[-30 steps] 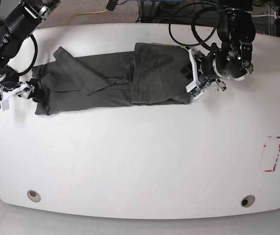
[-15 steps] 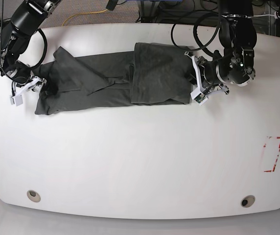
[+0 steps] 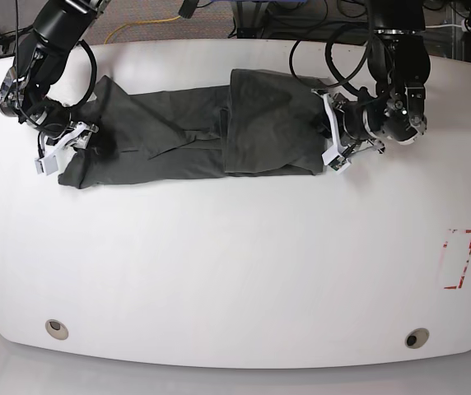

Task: Fold the T-shirt properly
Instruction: 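Fold the other strip end with the right gripper onto the left-folded part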

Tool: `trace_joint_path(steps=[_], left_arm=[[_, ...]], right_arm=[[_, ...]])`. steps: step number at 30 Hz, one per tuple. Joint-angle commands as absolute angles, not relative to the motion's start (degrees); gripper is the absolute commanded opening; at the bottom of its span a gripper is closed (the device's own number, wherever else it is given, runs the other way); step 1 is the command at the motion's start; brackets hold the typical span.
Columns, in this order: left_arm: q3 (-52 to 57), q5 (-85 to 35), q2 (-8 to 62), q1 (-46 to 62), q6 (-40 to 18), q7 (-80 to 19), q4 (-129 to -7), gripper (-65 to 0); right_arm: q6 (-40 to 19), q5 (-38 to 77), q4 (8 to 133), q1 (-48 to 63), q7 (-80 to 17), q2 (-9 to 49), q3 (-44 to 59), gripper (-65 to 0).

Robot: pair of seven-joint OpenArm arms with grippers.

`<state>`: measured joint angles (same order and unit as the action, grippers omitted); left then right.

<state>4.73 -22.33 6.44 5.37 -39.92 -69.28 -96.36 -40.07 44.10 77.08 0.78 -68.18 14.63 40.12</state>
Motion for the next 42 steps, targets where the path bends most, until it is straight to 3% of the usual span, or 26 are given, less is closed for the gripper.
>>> trace_joint_path(steps=[1, 4, 5, 18, 27, 42], left_arm=[[4.8, -21.1, 6.5, 4.8, -40.0, -69.4, -96.5, -54.6], [4.8, -20.9, 6.5, 4.8, -40.0, -69.4, -96.5, -54.6], [4.8, -20.9, 6.5, 4.8, -40.0, -69.4, -96.5, -54.6], [4.8, -20.8, 3.6, 4.6, -40.0, -69.4, -93.8, -54.6], [4.8, -20.8, 0.4, 1.4, -40.0, -69.4, -87.7, -54.6], [4.7, -20.9, -1.9, 0.3, -40.0, -69.4, -86.5, -54.6]], right_arm=[[-40.0, 44.8, 77.8, 0.3, -68.6, 15.9, 40.3, -41.2], [-40.0, 44.9, 78.9, 0.3, -68.6, 15.9, 40.3, -62.8], [-40.0, 44.9, 80.4, 0.3, -68.8, 15.9, 40.3, -65.0], [-40.0, 50.7, 100.0, 4.3, -76.4, 10.9, 40.0, -65.0], [-40.0, 61.1, 105.3, 7.4, -76.4, 5.9, 29.5, -65.0], [-40.0, 61.1, 109.7, 8.9, -76.2, -2.1, 16.5, -65.0]])
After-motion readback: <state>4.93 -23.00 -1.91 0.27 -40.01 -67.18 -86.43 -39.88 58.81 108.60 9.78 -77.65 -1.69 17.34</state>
